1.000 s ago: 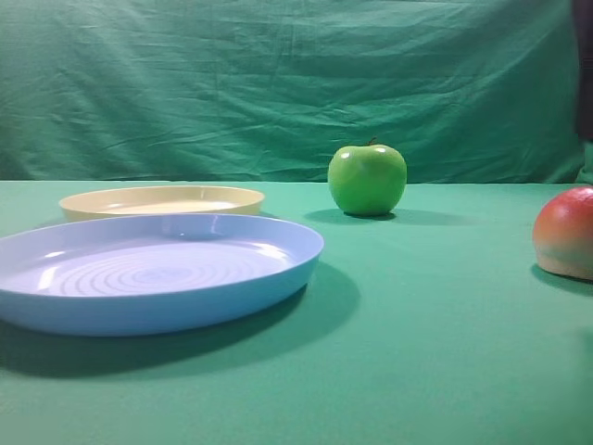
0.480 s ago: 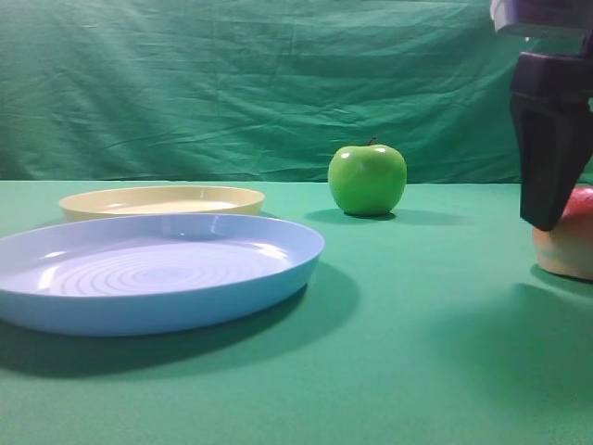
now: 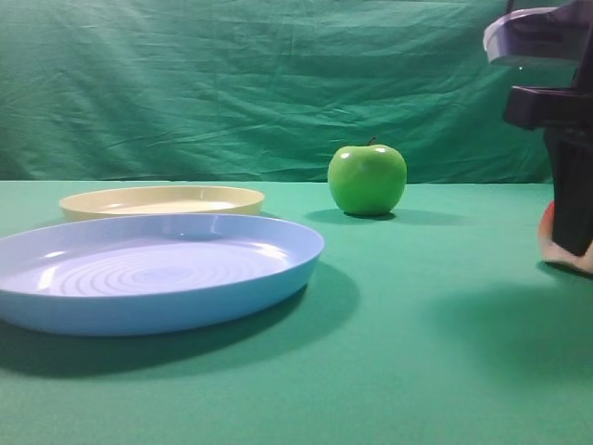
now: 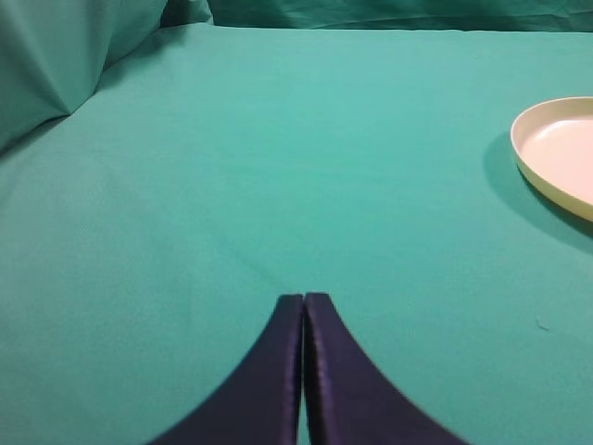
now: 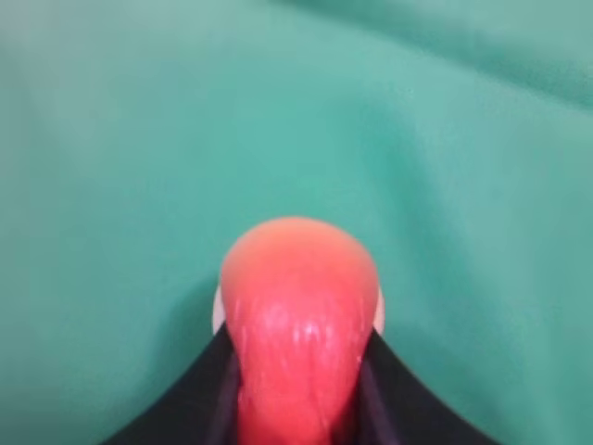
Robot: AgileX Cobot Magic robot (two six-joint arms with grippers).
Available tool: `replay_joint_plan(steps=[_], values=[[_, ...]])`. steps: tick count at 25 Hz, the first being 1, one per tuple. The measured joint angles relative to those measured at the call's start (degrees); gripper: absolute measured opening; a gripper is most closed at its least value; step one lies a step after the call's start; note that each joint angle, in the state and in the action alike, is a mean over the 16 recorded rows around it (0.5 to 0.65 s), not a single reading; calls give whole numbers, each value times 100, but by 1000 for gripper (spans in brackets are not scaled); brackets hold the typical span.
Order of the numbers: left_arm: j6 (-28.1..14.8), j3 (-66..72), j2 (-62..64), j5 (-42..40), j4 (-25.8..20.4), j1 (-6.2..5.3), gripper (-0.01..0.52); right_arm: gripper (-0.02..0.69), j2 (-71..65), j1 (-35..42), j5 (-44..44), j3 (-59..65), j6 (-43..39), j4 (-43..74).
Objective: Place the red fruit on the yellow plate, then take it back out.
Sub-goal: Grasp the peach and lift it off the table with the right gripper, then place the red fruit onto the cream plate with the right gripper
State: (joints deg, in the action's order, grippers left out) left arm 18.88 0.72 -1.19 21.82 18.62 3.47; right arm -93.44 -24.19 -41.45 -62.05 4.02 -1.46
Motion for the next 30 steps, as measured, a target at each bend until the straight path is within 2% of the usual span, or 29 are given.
replay_joint_plan(steps=[8,17,27,30], values=[[0,0,0,0,0,0,0,183,-346,-818,-389,-2019,438,-141],[0,0,0,0,0,0,0,183,-1759,-1552,-352,-3893,947,-478],[0,0,0,0,0,0,0,183,-3513,-1664,265,-4766,1586,-1026],[0,0,0,0,0,0,0,210,-3796,-1664,492,-4827,1701,-1140]])
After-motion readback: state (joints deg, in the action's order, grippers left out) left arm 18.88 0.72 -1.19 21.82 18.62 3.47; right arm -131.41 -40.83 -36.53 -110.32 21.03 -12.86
